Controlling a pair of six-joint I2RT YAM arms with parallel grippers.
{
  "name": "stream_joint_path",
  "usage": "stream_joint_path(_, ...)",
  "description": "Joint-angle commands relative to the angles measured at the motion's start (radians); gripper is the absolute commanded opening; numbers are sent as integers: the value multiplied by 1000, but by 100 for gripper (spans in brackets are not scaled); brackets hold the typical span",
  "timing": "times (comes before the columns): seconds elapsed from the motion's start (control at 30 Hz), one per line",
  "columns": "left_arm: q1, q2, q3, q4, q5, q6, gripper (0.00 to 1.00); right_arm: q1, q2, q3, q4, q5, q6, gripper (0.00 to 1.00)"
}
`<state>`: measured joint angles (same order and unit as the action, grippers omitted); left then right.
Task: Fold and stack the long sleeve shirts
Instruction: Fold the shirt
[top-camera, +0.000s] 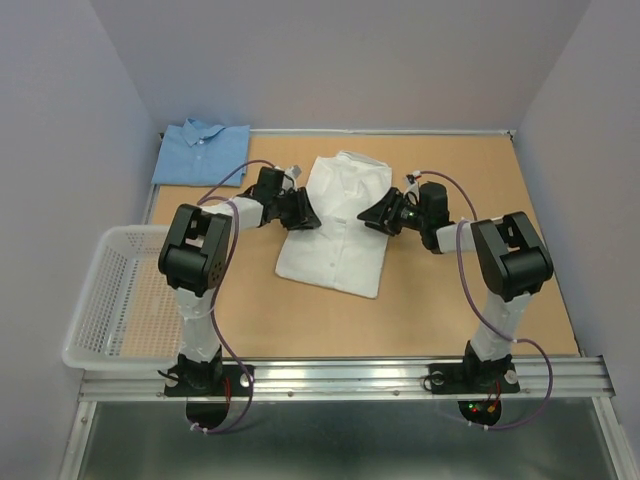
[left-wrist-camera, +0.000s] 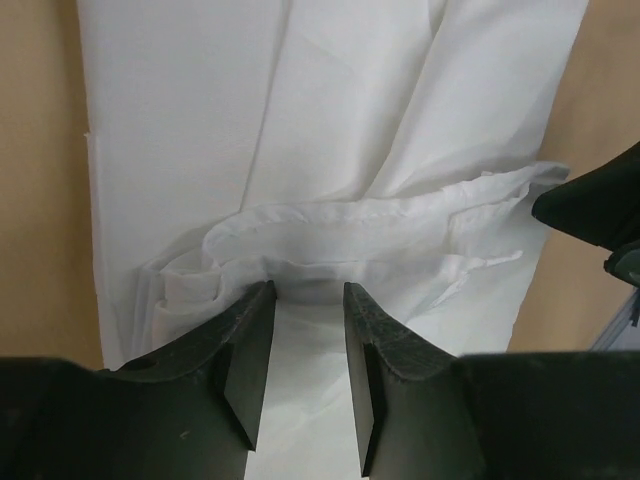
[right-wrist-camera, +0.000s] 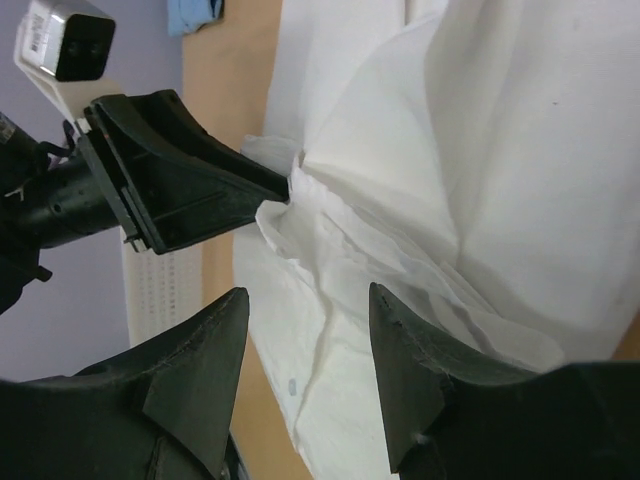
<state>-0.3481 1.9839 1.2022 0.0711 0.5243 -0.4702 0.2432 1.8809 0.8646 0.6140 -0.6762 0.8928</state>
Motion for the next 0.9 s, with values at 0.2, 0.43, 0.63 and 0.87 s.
stream_joint_path(0.2,67,-114,50,59,-73,22,48,-5,-26,4,0,43,-72,57)
stream_joint_path(0.43,51,-301,-61,102,-73,9,49,54,-97,216,-272,66,-222,57)
stream_joint_path(0.63,43,-326,-144,150,-63,-38,49,145,-59,330,-231,40,-140,57)
stream_joint_path(0.87,38,-208,-177,185,-49,-57,40,228,95,395,-100,7,7,57)
